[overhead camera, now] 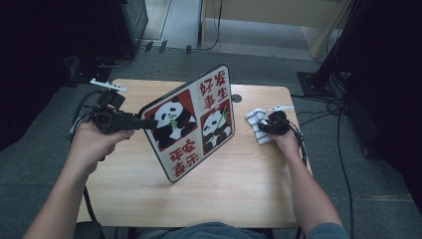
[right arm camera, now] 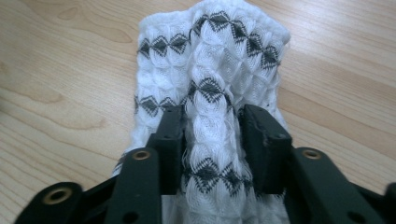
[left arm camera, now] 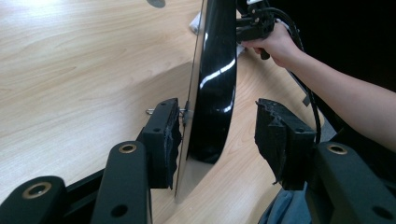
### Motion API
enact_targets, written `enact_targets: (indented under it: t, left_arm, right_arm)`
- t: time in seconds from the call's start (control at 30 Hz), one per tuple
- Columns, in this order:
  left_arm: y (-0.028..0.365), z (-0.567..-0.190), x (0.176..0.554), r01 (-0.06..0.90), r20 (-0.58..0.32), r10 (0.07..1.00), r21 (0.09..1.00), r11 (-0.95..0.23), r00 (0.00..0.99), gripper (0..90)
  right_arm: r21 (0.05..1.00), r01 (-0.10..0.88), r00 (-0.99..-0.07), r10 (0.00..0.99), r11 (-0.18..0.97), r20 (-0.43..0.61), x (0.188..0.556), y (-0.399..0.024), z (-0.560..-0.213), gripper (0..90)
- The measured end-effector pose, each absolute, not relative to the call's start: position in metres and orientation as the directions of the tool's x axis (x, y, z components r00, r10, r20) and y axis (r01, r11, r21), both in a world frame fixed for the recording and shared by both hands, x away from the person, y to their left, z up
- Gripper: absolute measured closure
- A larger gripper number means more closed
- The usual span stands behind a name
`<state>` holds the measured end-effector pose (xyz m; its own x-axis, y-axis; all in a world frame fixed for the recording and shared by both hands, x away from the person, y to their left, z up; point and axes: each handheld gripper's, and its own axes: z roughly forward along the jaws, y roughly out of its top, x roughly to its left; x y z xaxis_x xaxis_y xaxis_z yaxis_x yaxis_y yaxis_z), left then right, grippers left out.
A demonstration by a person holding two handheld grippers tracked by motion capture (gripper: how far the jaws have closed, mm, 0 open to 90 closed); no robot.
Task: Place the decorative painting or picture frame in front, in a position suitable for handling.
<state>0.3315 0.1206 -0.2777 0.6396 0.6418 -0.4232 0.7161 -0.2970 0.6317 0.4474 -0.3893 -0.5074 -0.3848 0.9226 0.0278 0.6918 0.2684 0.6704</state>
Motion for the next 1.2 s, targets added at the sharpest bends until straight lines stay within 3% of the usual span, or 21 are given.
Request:
enact_targets:
  t: [0.27,0.37,0.5,0.7,0.97,1.2]
  left_arm:
    - [0.12,-0.289,0.326,0.703,-0.401,0.652,0.647,-0.296,0.644,49.4]
    - [0.12,-0.296,0.325,0.703,-0.415,0.642,0.651,-0.286,0.645,50.0]
    - [0.12,-0.302,0.324,0.699,-0.413,0.639,0.657,-0.284,0.648,50.4]
    - [0.117,-0.316,0.319,0.676,-0.381,0.645,0.675,-0.295,0.662,53.1]
    - [0.114,-0.335,0.32,0.692,-0.407,0.637,0.661,-0.289,0.654,53.8]
    - [0.114,-0.342,0.321,0.684,-0.418,0.628,0.681,-0.261,0.656,58.9]
  right_arm:
    - [0.662,0.708,-0.376,0.925,0.246,0.058,0.448,-0.392,-0.506,75.5]
    - [0.614,0.769,-0.346,0.924,0.18,0.162,0.454,-0.397,-0.5,77.7]
    - [0.592,0.784,-0.369,0.907,0.185,0.205,0.456,-0.399,-0.491,77.9]
    - [0.606,0.769,-0.38,0.908,0.203,0.178,0.454,-0.393,-0.478,78.1]
    - [0.613,0.76,-0.424,0.878,0.213,0.221,0.448,-0.385,-0.455,78.0]
    - [0.614,0.744,-0.458,0.87,0.263,0.182,0.441,-0.377,-0.443,77.8]
